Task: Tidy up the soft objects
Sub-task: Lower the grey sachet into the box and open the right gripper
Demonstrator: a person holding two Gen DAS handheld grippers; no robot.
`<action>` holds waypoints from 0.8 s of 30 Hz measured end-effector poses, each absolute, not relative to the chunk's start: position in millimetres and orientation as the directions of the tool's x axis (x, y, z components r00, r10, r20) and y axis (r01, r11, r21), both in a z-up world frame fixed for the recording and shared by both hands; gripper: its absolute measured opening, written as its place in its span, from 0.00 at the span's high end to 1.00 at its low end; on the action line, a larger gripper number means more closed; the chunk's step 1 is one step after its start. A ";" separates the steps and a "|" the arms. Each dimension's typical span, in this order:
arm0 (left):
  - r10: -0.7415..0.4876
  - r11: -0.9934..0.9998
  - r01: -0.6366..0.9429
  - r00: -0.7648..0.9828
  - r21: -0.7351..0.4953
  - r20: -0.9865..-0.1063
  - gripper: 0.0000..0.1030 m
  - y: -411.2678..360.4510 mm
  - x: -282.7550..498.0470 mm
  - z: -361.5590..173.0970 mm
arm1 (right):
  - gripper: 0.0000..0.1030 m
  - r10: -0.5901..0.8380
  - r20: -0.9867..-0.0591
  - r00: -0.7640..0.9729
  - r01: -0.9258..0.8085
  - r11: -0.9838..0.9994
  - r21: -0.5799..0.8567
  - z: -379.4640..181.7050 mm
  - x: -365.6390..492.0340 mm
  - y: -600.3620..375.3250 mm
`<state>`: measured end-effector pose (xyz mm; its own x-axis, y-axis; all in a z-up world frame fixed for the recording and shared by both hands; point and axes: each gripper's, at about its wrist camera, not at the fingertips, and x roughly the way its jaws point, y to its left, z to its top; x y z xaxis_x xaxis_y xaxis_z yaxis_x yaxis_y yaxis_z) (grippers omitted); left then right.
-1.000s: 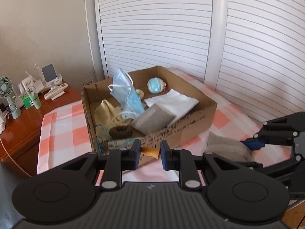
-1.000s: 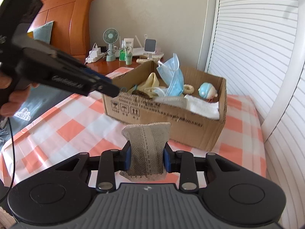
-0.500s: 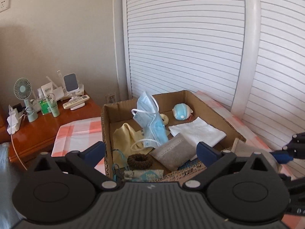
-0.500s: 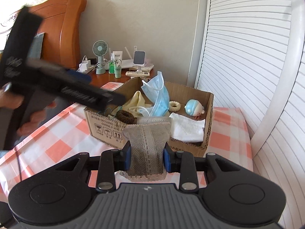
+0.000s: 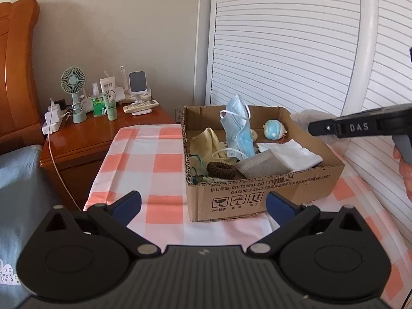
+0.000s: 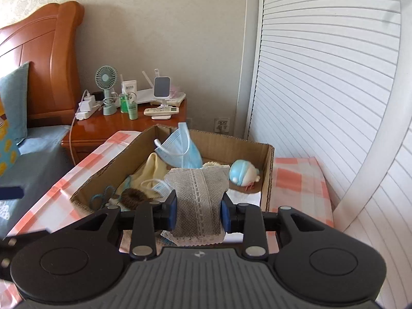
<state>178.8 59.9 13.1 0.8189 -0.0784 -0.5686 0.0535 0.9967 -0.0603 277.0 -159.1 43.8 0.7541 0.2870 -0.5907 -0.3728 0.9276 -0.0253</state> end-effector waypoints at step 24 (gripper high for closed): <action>-0.156 0.988 0.119 0.817 -0.104 -0.555 0.01 61.0 155.9 23.6 | 0.44 0.222 -0.688 0.691 -0.298 0.954 0.007 20.7 374.9 -146.8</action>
